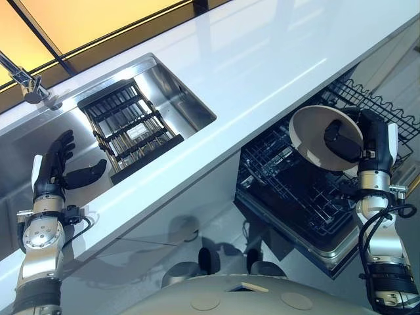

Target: Pick up plates and place into dishwasher.

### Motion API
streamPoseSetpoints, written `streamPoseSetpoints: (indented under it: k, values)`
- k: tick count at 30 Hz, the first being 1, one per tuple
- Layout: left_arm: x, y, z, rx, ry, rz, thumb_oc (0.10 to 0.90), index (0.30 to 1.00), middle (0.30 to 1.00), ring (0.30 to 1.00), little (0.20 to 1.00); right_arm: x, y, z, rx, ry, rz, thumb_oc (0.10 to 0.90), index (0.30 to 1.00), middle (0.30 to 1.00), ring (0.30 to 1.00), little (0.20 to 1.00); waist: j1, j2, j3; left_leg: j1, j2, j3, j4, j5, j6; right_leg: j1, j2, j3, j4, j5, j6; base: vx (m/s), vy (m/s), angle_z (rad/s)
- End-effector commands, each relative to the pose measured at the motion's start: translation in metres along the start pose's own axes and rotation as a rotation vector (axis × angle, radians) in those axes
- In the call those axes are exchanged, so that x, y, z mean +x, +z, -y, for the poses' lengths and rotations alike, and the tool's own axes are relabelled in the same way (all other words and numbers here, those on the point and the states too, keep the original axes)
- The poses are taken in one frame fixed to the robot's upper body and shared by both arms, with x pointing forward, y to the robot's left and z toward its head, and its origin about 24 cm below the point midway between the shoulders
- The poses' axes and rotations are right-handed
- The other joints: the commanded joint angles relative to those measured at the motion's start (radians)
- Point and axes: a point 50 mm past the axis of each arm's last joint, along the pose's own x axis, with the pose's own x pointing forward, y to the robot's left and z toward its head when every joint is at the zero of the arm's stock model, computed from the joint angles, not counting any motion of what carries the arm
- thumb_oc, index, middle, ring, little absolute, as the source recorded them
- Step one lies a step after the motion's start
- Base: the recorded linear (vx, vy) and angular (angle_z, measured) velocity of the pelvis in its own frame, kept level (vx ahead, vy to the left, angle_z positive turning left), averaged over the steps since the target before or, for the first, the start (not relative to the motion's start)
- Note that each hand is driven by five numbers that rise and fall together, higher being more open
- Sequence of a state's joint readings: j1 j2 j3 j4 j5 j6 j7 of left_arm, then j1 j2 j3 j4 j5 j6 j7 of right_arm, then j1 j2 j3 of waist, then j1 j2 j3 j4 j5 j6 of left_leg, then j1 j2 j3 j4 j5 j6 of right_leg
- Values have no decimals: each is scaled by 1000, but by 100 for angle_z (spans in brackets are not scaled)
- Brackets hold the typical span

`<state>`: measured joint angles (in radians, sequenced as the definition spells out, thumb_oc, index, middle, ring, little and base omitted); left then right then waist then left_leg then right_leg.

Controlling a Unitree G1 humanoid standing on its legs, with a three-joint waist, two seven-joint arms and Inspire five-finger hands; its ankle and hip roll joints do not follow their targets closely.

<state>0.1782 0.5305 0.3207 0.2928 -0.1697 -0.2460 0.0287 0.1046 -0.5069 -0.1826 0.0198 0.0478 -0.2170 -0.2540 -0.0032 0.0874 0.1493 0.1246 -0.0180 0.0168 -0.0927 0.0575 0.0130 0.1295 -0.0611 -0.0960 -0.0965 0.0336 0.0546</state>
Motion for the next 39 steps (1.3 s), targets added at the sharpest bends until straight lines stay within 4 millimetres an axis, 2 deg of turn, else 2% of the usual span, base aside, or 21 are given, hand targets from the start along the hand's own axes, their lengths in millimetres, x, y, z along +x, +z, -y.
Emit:
streamPoseSetpoints:
  k: [1, 3, 10, 12, 15, 17, 18, 19, 21, 24, 27, 31, 34, 39]
  values:
    - [12, 22, -16, -2, 59, 138, 800, 900, 900, 900, 900, 19, 59, -3, 33, -42, 319, 100, 300, 300, 300, 200, 14, -5, -40, 4, -41, -24, 14, -105, 16, -60, 52, -36, 133, -146, 7, -7, 2, 6]
    - [10, 20, -14, -11, 56, 137, 800, 900, 900, 900, 900, 17, 46, -11, -7, 3, 241, 100, 300, 300, 300, 200, 15, -4, -39, 2, -43, -26, 15, -104, 16, -61, 51, -37, 134, -146, 6, 6, 4, 7]
    - [9, 19, -5, -20, 21, 137, 800, 900, 900, 900, 900, -2, -30, -39, -285, 151, -173, 100, 300, 300, 300, 200, 24, -7, -36, 10, -45, -33, 12, -105, 11, -47, 48, -47, 127, -150, 6, 10, 1, 9]
    - [12, 21, -1, -19, 2, 138, 800, 900, 900, 900, 900, -7, -47, -44, -337, 164, -270, 100, 300, 300, 300, 200, 29, -6, -33, 11, -46, -36, 12, -102, 10, -44, 47, -50, 127, -149, 5, 14, -1, 13]
    - [16, 23, 5, -18, -24, 144, 800, 900, 900, 900, 900, -12, -63, -49, -372, 149, -372, 100, 300, 300, 300, 200, 37, -2, -29, 14, -47, -41, 13, -101, 9, -39, 46, -55, 129, -148, 4, 9, -2, 6]
    - [18, 25, 7, -25, -35, 147, 800, 900, 900, 900, 900, -13, -66, -51, -355, 128, -404, 100, 300, 300, 300, 200, 41, 2, -27, 16, -48, -45, 12, -100, 8, -37, 44, -57, 130, -147, 4, 7, -3, 6]
    - [19, 25, 9, -27, -41, 147, 800, 900, 900, 900, 900, -11, -65, -52, -339, 113, -402, 682, 799, 799, 799, 782, 44, 4, -26, 17, -48, -47, 12, -100, 8, -36, 44, -59, 130, -147, 4, 7, 0, 11]
    - [19, 26, 11, -29, -49, 146, 800, 900, 900, 900, 900, -6, -59, -54, -305, 93, -366, 800, 900, 900, 900, 900, 46, 7, -24, 18, -48, -49, 12, -100, 8, -35, 42, -62, 131, -146, 5, 7, 1, 11]
    - [20, 28, 14, -29, -64, 147, 800, 900, 900, 900, 900, 4, -36, -60, -237, 39, -224, 800, 900, 900, 900, 900, 51, 8, -23, 18, -47, -53, 14, -100, 11, -36, 40, -62, 135, -148, 3, 2, 0, 4]
    - [18, 23, 19, -38, -76, 144, 800, 900, 900, 900, 900, 16, -3, -61, -34, -69, -58, 800, 900, 900, 900, 900, 54, 14, -25, 16, -49, -53, 14, -103, 14, -38, 41, -58, 137, -151, 3, 3, 7, 3]
    - [17, 22, 20, -41, -82, 140, 800, 900, 900, 900, 900, 25, 27, -44, 209, -199, 89, 800, 900, 900, 900, 900, 51, 16, -28, 17, -48, -50, 11, -108, 18, -39, 43, -54, 136, -154, 3, 1, 5, 1]
    - [15, 19, 19, -49, -78, 132, 800, 900, 900, 900, 900, 28, 58, -16, 411, -358, 290, 800, 900, 900, 900, 900, 43, 17, -33, 17, -49, -41, 11, -114, 21, -42, 46, -45, 134, -157, 6, 0, 0, 0]
    - [14, 18, 15, -58, -68, 126, 800, 900, 900, 900, 900, 26, 64, 5, 545, -447, 346, 800, 900, 900, 900, 900, 36, 16, -43, 11, -49, -28, 11, -111, 22, -48, 49, -36, 128, -148, 7, -19, 13, -3]
    - [13, 17, 10, -59, -58, 118, 800, 900, 900, 900, 900, 22, 45, 25, 565, -533, 260, 800, 900, 900, 900, 900, 21, 4, -53, 15, -47, -12, 10, -116, 24, -48, 54, -25, 123, -146, 9, 1, -8, -10]
